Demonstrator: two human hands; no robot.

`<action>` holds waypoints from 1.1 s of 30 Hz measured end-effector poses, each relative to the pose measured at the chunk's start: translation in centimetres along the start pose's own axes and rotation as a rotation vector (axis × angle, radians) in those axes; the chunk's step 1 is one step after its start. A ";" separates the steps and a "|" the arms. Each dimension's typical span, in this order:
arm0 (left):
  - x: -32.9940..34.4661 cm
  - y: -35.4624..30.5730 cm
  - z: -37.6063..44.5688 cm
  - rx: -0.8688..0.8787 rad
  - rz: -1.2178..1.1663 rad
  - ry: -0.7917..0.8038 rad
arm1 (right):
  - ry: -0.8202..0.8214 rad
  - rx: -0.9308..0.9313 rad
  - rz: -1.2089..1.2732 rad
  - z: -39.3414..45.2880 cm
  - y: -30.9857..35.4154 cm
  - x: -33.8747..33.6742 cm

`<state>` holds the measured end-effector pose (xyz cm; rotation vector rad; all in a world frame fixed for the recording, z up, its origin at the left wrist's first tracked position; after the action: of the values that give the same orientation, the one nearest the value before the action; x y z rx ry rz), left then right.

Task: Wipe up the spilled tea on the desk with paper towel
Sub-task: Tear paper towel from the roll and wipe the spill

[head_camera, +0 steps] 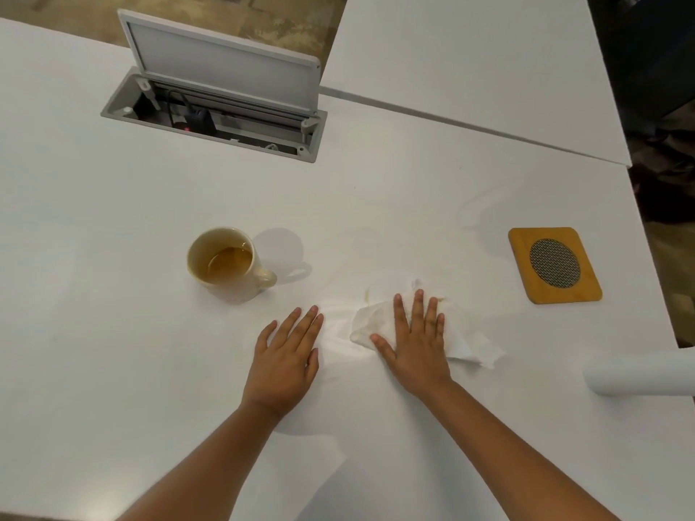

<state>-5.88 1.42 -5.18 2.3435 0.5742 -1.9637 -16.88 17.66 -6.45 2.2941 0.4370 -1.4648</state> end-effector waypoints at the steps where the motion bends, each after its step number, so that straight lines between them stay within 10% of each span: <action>1: 0.0 0.0 0.0 0.001 0.004 0.005 | 0.022 -0.057 -0.029 -0.1 -0.2 -0.1; 10: 0.5 0.4 -0.1 -0.010 0.011 0.023 | 0.150 -0.463 -0.198 -1.9 -5.1 -2.5; 29: 0.2 0.2 -0.3 0.003 0.012 -0.007 | -0.313 0.012 0.267 -5.5 -2.9 -2.9; 33: -0.1 0.2 -0.4 0.003 0.020 -0.033 | -0.138 -0.043 0.091 -5.5 3.3 -0.4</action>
<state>-5.46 1.28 -5.08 2.3039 0.5443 -1.9925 -11.14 17.35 -3.49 2.1344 0.3167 -1.5413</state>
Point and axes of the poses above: each hand's wrist, its own z-axis towards the middle knuckle, its own x-axis out of the palm, y = z × x, the point moved 10 cm from there along z, towards the middle knuckle
